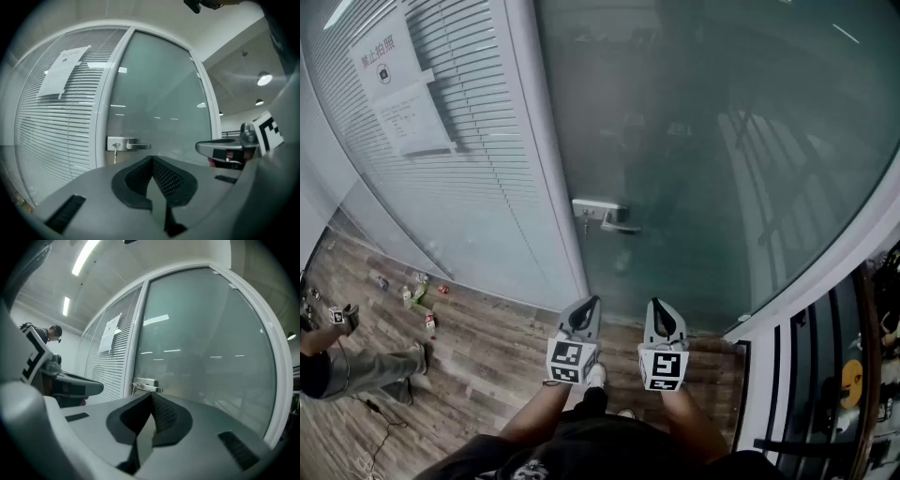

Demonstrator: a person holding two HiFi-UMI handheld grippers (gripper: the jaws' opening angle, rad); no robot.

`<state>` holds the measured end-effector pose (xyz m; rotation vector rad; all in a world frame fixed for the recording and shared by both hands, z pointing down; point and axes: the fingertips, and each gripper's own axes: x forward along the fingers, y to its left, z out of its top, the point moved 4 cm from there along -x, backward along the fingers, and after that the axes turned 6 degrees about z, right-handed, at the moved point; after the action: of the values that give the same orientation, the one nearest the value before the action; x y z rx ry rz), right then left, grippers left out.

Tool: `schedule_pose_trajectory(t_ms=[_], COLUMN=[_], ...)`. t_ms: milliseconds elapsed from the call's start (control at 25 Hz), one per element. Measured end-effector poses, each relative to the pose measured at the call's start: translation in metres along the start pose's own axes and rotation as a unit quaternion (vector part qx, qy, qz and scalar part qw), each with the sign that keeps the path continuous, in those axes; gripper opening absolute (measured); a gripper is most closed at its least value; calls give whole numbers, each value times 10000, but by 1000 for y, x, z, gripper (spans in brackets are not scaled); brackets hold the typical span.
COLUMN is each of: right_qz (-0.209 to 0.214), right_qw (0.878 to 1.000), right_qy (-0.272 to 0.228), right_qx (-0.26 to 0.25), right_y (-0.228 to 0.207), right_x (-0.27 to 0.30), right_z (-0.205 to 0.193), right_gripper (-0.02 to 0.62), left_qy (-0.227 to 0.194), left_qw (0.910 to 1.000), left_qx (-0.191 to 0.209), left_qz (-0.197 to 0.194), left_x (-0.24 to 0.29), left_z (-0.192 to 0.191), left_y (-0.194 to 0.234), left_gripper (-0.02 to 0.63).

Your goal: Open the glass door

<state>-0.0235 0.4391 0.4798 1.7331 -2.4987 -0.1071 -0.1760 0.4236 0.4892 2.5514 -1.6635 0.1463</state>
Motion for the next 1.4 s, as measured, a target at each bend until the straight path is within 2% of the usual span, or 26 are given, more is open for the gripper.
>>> schedule_pose_trajectory(t_ms=[160,400,600,720,800,920,1080,1160,1400], right_qz=[84,222,990,1439,1700,2135,2662,2813,3270], right_qw=[9998,9996,9927,9803,9650,9318,8688,8427,7869], right_qy=[-134,-92,419,726,1033,1564,2330,2630,3301], right_qx=[-125,-131,-541,-1145,-1709,-2483,-3464,-3762,-4061], right_y=[-3,-12,-9,-8,-7,1,9,7,11], right_x=[46,115,177,209,225,244,273,283,305], right_z=[12,18,22,31,36,28,7,4,-15], right_gripper=[15,16,30,108,151,177,187,186,186], left_qy=[-252,-169,-104,-61,3,108,156,155,257], left_qw=[9996,9998,9998,9998,9997,9992,9984,9981,9976], left_qx=[104,110,146,148,126,81,73,46,0], left_qz=[61,-58,-104,-147,-222,-373,-544,-597,-643], left_x=[40,95,137,158,169,178,190,193,192], left_z=[3,10,7,3,-2,-16,-26,-23,-28], left_y=[32,66,99,119,126,130,141,145,150], left_gripper=[6,6,6,6,6,6,6,6,6])
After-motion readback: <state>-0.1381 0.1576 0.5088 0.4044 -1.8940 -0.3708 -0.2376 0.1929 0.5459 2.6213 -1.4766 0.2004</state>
